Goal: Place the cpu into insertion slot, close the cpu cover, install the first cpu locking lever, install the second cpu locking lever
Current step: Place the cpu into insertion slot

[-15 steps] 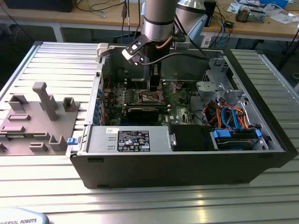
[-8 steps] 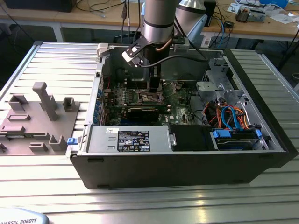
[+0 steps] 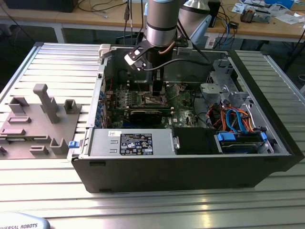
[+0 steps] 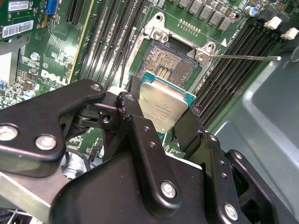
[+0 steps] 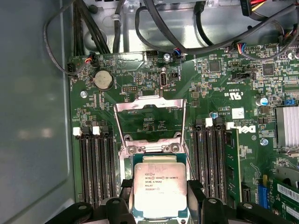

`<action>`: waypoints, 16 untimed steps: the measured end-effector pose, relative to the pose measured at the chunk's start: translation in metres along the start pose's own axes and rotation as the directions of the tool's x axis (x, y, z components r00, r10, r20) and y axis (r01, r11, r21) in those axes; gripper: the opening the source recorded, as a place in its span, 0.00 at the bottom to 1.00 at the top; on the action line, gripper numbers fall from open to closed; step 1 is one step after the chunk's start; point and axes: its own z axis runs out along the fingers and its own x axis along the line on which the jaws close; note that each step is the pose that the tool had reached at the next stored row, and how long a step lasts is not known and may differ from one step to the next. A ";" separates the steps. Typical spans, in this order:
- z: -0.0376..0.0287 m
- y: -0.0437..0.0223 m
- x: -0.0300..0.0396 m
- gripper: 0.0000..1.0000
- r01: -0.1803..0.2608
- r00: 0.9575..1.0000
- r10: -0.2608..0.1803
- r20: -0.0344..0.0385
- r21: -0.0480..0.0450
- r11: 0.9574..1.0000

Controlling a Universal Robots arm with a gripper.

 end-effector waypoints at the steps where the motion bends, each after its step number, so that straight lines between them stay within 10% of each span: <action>1: 0.0002 0.0000 0.0000 0.54 0.000 1.000 0.000 0.000 0.000 1.000; 16: 0.0086 -0.0002 -0.0002 0.54 0.000 1.000 0.000 0.000 0.000 1.000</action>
